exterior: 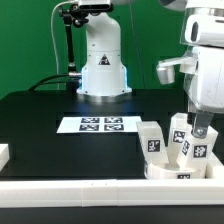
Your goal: Assemble stool
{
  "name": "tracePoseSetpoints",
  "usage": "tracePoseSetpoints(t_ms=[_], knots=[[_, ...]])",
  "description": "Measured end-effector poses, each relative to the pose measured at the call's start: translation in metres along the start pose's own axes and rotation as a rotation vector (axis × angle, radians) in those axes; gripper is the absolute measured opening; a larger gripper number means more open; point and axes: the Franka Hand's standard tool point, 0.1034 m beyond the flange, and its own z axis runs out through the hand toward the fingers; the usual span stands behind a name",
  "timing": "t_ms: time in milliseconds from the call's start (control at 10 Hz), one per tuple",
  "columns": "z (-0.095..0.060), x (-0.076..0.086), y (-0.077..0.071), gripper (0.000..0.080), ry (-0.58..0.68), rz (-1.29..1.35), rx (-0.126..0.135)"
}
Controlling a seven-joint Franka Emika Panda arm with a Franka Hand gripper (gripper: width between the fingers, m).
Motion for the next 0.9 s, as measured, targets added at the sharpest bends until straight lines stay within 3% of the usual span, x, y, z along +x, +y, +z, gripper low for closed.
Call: tracePoseSetpoints(t_ms=[400,500,600,700,900], knots=[[0.0091,-0.0017,-0.0029,0.0602,-0.007,0.03,0.01],[0.0091,-0.0023,-0.0027,0.0426,-0.007,0.031,0.01],[0.0092,-0.0029,-0.0025,0.0426,-0.007,0.032,0.01],[0.0094,-0.0035,-0.0024,0.034,-0.007,0.033,0.01],[0.0095,-0.0042,-0.0021,0.034,-0.007,0.049,0.011]])
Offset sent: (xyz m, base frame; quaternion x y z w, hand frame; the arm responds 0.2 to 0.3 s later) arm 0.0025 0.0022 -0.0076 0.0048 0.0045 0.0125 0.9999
